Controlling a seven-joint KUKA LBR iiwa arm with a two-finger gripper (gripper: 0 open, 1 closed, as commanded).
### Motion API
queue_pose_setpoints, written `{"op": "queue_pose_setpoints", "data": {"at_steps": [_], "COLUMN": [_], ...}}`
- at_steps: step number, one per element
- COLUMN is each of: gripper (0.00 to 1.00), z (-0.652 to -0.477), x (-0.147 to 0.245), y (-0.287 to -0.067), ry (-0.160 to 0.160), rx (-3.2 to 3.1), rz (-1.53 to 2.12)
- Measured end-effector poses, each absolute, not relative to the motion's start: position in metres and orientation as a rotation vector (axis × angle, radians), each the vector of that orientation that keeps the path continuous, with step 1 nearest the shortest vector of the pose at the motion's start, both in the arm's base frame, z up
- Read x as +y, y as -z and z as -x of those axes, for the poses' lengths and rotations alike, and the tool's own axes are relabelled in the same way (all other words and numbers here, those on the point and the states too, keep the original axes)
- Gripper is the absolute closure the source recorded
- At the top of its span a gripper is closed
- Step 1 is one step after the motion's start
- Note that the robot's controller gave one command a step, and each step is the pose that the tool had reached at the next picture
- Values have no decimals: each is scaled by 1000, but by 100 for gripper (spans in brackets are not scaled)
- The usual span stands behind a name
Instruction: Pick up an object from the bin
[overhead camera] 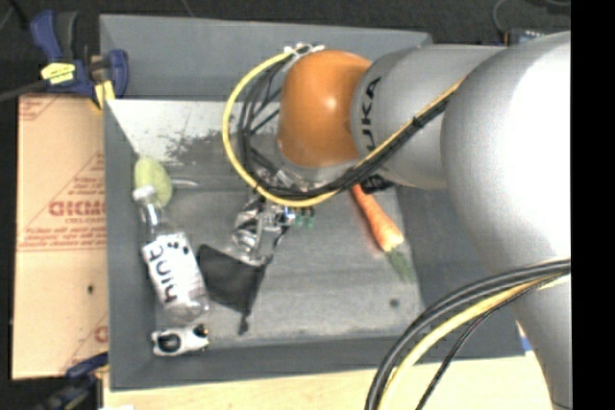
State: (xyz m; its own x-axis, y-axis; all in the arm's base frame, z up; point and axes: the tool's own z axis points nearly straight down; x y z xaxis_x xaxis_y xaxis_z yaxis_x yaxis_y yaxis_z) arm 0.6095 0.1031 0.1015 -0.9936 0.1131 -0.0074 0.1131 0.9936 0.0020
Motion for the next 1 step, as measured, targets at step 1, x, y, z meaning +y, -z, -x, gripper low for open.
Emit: {"op": "queue_pose_setpoints", "data": {"at_steps": [1], "gripper": [100], "z": [-588], "x": [105], "y": [-87], "ry": [1], "rx": [2878], "rz": [1237]}}
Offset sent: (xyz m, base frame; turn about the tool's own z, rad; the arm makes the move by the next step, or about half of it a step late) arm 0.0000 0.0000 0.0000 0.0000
